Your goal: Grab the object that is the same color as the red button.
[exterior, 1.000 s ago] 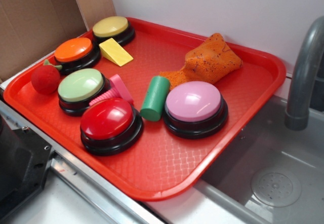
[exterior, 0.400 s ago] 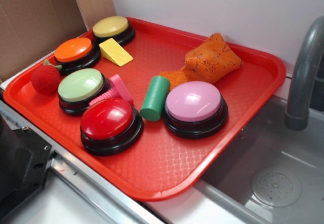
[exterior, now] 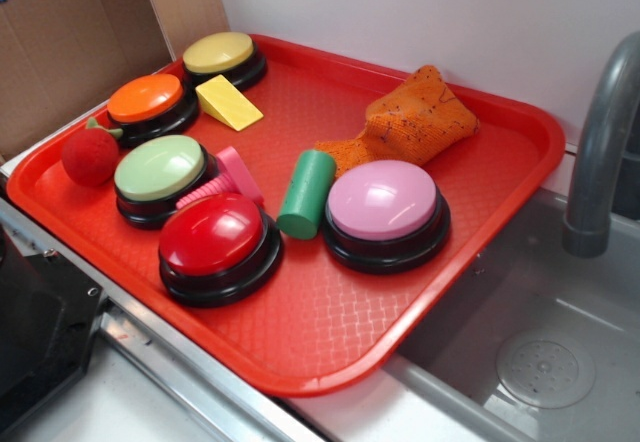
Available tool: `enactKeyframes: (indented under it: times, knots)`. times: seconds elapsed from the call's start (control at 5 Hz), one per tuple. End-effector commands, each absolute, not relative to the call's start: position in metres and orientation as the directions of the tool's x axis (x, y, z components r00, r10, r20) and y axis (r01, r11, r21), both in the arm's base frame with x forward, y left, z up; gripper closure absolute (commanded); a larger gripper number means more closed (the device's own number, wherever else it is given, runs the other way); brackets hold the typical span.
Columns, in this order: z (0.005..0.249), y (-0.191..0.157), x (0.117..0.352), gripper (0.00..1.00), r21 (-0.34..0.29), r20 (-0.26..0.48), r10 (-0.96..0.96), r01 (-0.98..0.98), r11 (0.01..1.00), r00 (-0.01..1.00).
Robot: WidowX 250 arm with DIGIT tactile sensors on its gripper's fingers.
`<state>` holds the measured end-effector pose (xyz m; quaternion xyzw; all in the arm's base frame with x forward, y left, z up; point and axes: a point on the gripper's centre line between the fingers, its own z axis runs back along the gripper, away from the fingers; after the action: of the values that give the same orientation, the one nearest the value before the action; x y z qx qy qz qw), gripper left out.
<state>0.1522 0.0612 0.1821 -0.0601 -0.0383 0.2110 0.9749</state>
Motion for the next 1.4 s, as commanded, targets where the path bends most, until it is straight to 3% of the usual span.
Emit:
enactKeyframes:
  times: [0.0, 0.4, 0.8, 1.0, 1.2]
  knots:
    - [0.137, 0.121, 0.152, 0.0, -0.082, 0.107, 0.694, -0.689, 0.72, 0.712]
    - [0.095, 0.139, 0.143, 0.0, 0.02, 0.186, 0.821, -0.837, 0.546, 0.54]
    - [0.048, 0.133, 0.152, 0.0, -0.007, 0.13, 0.826, -0.833, 0.553, 0.548]
    - [0.037, 0.133, 0.152, 0.0, -0.002, 0.126, 0.828, -0.834, 0.551, 0.547]
    - [0.031, 0.136, 0.151, 0.12, 0.001, 0.125, 0.834, -0.84, 0.542, 0.538]
